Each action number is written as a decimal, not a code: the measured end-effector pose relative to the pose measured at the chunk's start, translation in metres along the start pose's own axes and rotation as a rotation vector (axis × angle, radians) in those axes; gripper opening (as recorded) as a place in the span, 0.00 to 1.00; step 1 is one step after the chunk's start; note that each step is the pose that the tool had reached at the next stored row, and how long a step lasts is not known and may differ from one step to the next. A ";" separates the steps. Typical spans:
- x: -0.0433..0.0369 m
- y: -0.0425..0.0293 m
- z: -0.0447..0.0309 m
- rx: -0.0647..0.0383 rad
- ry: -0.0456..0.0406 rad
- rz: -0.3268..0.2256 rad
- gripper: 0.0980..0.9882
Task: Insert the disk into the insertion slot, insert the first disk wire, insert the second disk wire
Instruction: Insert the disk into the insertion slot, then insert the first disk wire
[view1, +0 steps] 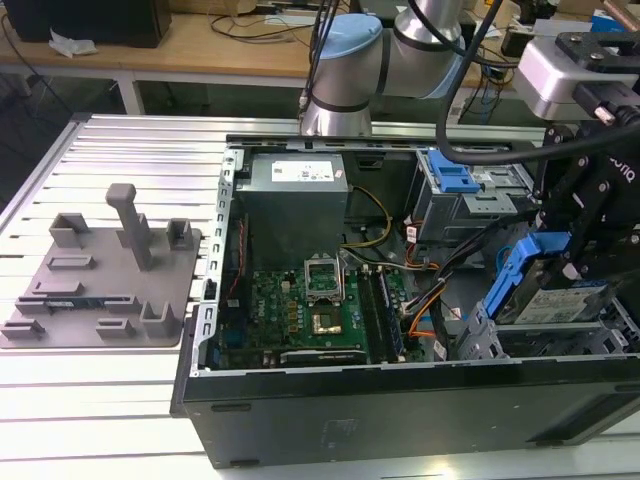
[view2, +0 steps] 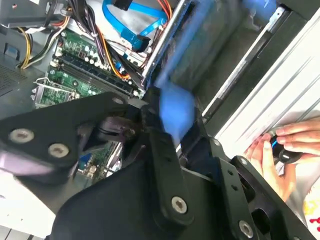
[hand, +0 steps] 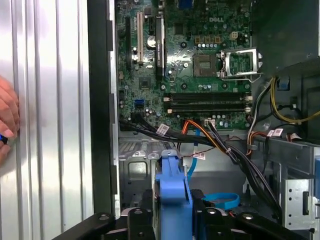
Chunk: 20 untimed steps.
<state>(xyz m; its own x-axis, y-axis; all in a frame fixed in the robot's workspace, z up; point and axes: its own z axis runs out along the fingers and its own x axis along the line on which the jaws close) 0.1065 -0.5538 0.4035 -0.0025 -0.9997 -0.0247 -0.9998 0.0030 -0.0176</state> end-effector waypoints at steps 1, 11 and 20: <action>-0.0001 -0.0001 0.0000 0.000 -0.0003 0.000 0.45; -0.0034 -0.0001 -0.0004 0.000 0.0209 -0.001 0.52; -0.0048 -0.0001 -0.0003 0.000 0.0345 -0.001 0.52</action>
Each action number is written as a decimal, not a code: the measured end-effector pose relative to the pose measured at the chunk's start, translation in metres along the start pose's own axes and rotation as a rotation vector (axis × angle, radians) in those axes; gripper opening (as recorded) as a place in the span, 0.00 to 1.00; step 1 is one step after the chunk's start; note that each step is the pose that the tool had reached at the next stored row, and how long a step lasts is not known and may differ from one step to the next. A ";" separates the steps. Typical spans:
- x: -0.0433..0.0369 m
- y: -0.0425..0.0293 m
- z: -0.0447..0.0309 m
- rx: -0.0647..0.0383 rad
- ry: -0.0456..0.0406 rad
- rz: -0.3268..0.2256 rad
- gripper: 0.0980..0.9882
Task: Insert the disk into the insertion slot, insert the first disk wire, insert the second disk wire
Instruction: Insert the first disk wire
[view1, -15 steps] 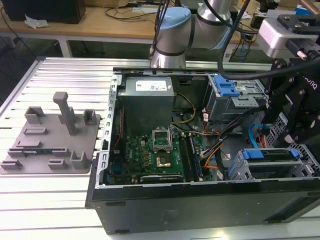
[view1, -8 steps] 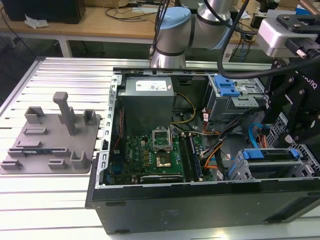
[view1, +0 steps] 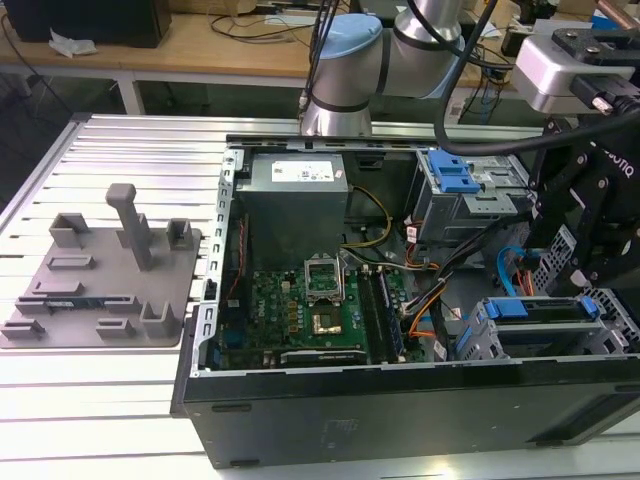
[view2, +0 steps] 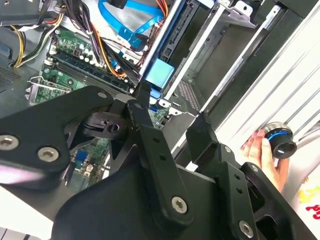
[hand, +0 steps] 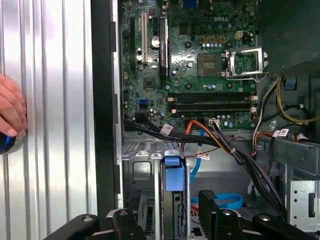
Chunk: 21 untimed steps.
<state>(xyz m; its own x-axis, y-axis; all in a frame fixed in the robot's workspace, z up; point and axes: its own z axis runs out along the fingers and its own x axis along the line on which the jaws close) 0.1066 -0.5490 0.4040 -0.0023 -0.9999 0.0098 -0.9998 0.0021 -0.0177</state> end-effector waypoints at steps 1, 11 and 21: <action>-0.0003 0.0000 0.0000 0.000 0.0030 0.000 0.52; -0.0334 -0.0002 -0.0003 0.000 0.0722 -0.001 0.52; -0.0571 -0.0010 0.0057 0.033 0.1740 0.103 0.52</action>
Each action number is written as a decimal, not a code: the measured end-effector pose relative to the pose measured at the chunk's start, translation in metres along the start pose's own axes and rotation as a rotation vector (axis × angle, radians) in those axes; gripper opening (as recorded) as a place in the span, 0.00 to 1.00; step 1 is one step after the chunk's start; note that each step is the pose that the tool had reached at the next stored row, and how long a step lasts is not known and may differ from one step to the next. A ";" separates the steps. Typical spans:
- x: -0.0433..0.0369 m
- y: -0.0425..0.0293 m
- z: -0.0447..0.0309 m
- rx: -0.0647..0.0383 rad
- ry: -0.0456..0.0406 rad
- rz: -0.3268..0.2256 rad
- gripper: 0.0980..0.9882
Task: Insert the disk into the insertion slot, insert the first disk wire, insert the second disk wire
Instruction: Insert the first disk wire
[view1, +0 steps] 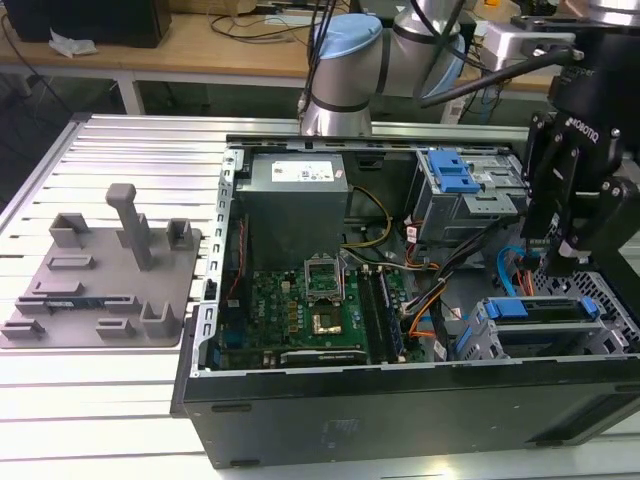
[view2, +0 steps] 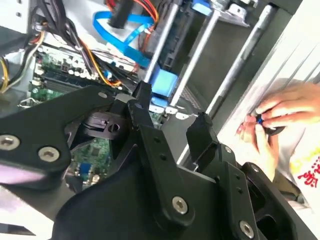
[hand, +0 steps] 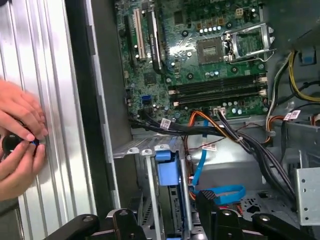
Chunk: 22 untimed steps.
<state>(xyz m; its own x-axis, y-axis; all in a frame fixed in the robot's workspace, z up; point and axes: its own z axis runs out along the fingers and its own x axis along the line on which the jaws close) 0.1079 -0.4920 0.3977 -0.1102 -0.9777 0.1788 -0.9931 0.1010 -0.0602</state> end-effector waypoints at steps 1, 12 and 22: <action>-0.0100 0.0006 -0.0014 0.000 0.0032 0.000 0.52; -0.0430 -0.0406 -0.0039 -0.010 0.0233 -0.003 0.52; -0.0618 -0.0399 0.0036 -0.008 0.1192 0.028 0.52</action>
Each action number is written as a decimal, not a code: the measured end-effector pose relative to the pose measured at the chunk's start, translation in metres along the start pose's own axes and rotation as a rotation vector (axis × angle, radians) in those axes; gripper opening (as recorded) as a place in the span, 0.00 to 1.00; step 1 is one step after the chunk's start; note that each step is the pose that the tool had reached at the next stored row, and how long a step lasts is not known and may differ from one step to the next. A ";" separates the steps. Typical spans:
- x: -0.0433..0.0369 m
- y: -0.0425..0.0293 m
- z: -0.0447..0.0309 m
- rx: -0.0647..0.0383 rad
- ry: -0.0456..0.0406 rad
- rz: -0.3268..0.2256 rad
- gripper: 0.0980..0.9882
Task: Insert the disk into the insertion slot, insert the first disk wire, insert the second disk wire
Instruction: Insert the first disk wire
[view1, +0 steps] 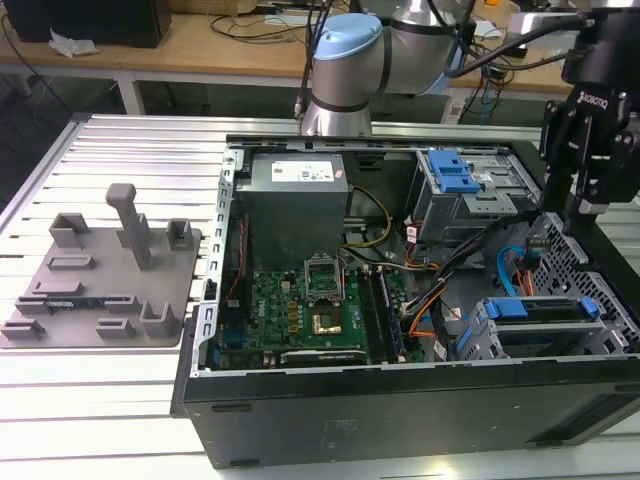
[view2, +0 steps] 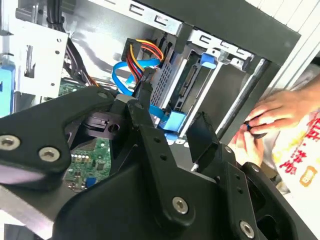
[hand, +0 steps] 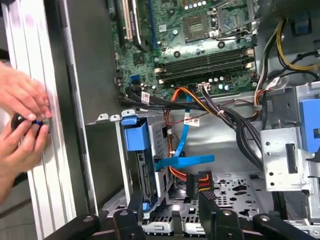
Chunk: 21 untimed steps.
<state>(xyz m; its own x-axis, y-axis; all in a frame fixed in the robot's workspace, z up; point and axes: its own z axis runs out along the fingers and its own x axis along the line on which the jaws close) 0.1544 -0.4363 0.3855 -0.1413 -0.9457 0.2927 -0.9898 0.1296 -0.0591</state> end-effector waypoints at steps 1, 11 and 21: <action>-0.0010 0.0002 0.0032 -0.009 0.0020 0.030 0.52; -0.0204 0.0058 0.0053 0.006 0.0687 0.048 0.52; -0.0365 0.0115 0.0088 0.039 0.1258 0.047 0.51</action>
<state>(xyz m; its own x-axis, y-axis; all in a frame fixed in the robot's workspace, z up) 0.1483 -0.4029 0.3657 -0.1907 -0.8938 0.4059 -0.9810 0.1583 -0.1122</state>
